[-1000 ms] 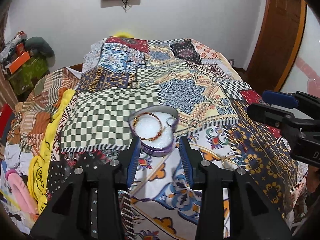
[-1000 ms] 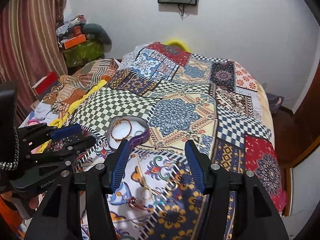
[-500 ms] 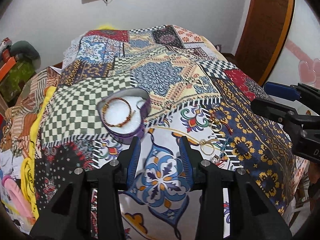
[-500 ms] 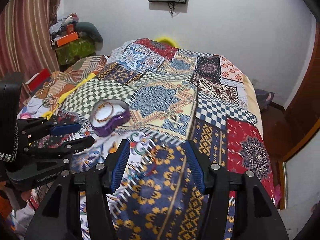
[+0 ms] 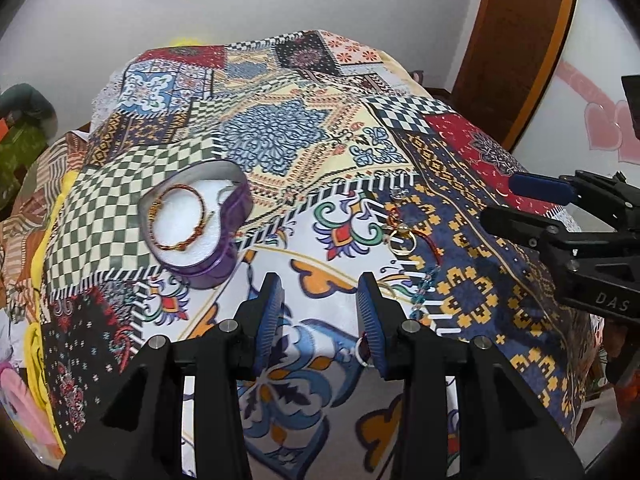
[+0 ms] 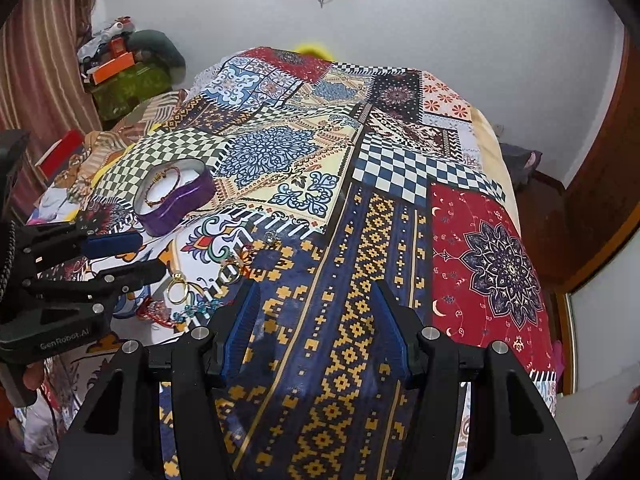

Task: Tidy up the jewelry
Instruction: 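Move both tools back to the remaining rings and earrings on the quilt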

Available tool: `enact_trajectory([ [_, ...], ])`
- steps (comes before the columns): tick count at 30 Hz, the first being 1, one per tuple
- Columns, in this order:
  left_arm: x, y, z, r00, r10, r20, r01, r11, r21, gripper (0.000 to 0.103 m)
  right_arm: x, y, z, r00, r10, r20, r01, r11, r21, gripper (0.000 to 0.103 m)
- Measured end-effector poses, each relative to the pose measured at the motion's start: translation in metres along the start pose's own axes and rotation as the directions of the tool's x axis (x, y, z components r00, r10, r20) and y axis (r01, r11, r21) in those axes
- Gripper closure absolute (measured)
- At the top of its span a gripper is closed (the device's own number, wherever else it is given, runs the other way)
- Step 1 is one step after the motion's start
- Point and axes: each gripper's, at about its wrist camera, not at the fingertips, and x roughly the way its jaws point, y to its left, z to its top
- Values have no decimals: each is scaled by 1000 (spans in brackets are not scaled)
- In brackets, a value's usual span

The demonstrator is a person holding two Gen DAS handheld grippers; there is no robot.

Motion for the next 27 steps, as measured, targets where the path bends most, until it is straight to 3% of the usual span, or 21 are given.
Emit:
enact_trajectory([
  [8, 9, -6, 0, 1000, -22, -9, 22, 1000, 22, 65, 8, -2, 3, 999, 53, -6, -53, 999, 9, 50],
  [17, 16, -15, 2, 998, -63, -10, 63, 995, 79, 83, 14, 7, 4, 995, 102, -17, -102, 995, -19, 50],
  [22, 21, -12, 5, 994, -104, -13, 105, 993, 61, 87, 19, 11, 5, 994, 109, -29, -110, 993, -44, 50],
  [24, 23, -11, 5, 992, -125, -14, 125, 991, 54, 97, 20, 12, 4, 994, 108, -28, -109, 993, -47, 50],
  [27, 22, -11, 5, 992, -126, -8, 127, 991, 49, 100, 20, 11, 5, 994, 109, -28, -110, 993, -48, 50],
])
